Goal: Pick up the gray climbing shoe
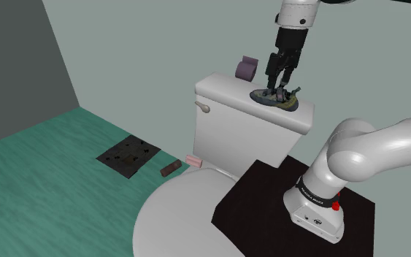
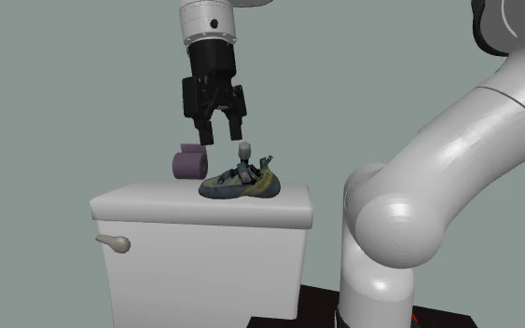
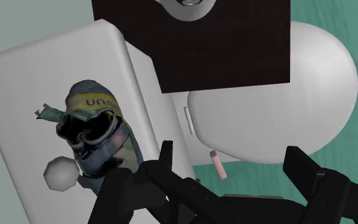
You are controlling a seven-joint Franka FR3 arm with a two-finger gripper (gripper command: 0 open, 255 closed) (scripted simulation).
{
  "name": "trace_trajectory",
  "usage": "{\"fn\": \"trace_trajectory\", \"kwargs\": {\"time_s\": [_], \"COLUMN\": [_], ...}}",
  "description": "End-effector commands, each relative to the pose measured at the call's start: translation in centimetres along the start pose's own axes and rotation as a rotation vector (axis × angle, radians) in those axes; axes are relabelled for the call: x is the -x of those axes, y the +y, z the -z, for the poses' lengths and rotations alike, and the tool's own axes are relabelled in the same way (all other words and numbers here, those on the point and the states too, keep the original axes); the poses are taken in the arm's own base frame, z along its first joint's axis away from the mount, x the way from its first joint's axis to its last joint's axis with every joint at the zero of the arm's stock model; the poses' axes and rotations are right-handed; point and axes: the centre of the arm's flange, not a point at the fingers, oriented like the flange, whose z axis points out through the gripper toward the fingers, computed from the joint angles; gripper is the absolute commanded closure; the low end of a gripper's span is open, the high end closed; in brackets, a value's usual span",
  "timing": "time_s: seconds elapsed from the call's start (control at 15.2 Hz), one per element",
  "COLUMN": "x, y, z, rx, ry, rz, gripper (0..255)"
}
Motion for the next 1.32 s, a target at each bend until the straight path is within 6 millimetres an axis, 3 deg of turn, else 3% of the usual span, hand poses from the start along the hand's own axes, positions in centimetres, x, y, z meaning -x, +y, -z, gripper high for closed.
{"fn": "trace_trajectory", "kwargs": {"time_s": [0.0, 0.79, 1.25], "x": [0.0, 0.8, 0.5], "y": [0.0, 15.4, 15.4], "z": [0.0, -1.3, -4.5], "rx": [0.0, 0.023, 0.023], "ry": [0.0, 0.053, 0.053], "rz": [0.0, 0.023, 0.023], "gripper": [0, 0, 0]}}
